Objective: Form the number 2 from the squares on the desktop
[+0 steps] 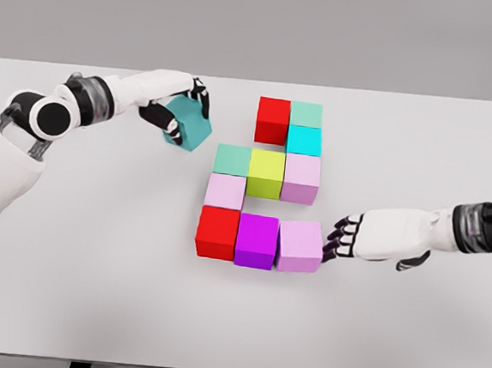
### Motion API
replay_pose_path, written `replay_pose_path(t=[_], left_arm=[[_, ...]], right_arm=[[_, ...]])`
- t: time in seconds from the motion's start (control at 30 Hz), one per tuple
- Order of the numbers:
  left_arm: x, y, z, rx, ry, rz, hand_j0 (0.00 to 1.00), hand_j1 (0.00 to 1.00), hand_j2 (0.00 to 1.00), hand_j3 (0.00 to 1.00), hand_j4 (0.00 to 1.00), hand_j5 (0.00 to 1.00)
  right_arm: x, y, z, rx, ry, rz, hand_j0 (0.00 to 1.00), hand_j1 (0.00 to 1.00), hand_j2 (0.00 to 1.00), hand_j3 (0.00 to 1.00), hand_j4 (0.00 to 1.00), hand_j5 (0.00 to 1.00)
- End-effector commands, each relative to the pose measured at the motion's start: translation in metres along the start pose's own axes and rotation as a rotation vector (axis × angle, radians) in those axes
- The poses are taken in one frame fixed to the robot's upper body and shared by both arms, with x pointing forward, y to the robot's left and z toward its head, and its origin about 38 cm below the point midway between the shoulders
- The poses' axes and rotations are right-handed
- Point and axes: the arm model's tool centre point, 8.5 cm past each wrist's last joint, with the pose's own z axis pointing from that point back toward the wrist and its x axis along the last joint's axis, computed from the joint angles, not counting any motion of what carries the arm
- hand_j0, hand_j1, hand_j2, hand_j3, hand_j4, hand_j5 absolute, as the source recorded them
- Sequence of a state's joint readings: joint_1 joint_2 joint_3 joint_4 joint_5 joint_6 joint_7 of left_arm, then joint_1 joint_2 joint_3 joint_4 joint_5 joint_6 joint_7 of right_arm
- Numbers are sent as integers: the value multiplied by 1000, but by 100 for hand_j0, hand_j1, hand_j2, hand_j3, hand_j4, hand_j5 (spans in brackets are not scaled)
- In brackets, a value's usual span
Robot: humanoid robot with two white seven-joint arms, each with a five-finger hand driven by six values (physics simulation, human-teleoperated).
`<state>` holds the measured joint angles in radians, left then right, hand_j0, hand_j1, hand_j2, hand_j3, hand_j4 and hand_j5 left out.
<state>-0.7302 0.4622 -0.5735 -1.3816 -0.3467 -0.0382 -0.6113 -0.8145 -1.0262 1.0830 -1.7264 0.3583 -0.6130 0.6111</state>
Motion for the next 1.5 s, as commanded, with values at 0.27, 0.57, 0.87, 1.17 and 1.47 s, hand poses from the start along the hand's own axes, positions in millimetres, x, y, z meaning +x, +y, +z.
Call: replay_pose_path(t=[0.27, 0.57, 0.87, 1.17, 1.47], left_arm=[[-4, 3, -30, -8, 27, 61, 40, 40, 40, 40, 40, 40], [0, 5, -54, -15, 59, 63, 40, 40, 40, 40, 40, 40], [-3, 18, -67, -18, 85, 89, 40, 40, 40, 40, 40, 40], [1, 11, -76, -36, 98, 100, 40, 40, 40, 40, 40, 40], [2, 11, -80, -16, 129, 93, 40, 40, 40, 40, 40, 40]], right_arm=[[5, -5, 0, -9, -12, 12, 100, 100, 100, 100, 100, 100], [-10, 4, 4, 7, 27, -22, 100, 100, 100, 100, 100, 100], [-56, -33, 83, -177, 208, -87, 100, 100, 100, 100, 100, 100], [-87, -23, 150, -354, 405, -177, 100, 100, 100, 100, 100, 100], [-84, -33, 141, -383, 380, -159, 100, 100, 100, 100, 100, 100]])
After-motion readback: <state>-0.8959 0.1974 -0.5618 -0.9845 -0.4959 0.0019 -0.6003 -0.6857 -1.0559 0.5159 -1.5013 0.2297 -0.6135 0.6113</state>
